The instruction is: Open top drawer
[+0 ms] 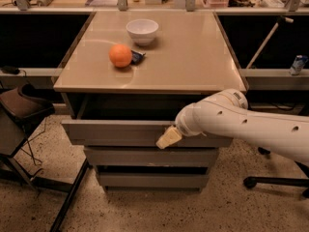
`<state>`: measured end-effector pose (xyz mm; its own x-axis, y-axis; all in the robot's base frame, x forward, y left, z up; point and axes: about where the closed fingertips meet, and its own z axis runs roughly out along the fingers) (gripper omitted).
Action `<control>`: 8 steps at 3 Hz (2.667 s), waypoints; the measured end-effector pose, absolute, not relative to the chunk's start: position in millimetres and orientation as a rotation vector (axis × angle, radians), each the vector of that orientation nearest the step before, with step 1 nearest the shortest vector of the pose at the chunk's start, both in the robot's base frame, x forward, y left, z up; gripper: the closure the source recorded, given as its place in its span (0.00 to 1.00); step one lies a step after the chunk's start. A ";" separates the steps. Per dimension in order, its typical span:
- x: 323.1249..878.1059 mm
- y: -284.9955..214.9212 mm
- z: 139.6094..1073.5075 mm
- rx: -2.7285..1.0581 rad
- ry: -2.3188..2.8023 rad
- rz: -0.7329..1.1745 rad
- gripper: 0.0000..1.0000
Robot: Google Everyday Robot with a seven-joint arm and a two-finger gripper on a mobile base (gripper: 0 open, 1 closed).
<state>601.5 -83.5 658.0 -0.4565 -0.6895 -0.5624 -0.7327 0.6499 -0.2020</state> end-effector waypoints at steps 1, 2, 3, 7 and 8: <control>601.8 -83.2 657.2 -1.099 2.253 0.095 0.00; 604.8 -85.6 655.2 -1.094 2.263 0.077 0.00; 607.2 -88.6 649.4 -1.116 2.286 -0.005 0.00; 609.6 -86.7 649.7 -1.107 2.285 -0.010 0.65; 609.6 -86.7 649.6 -1.107 2.285 -0.010 0.89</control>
Offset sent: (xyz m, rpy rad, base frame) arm 0.0082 -0.0070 -0.0053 -0.0296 0.0059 -0.0311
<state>609.6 -86.7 649.6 -0.4770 -0.7178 -0.5072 -0.7135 0.6532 -0.2535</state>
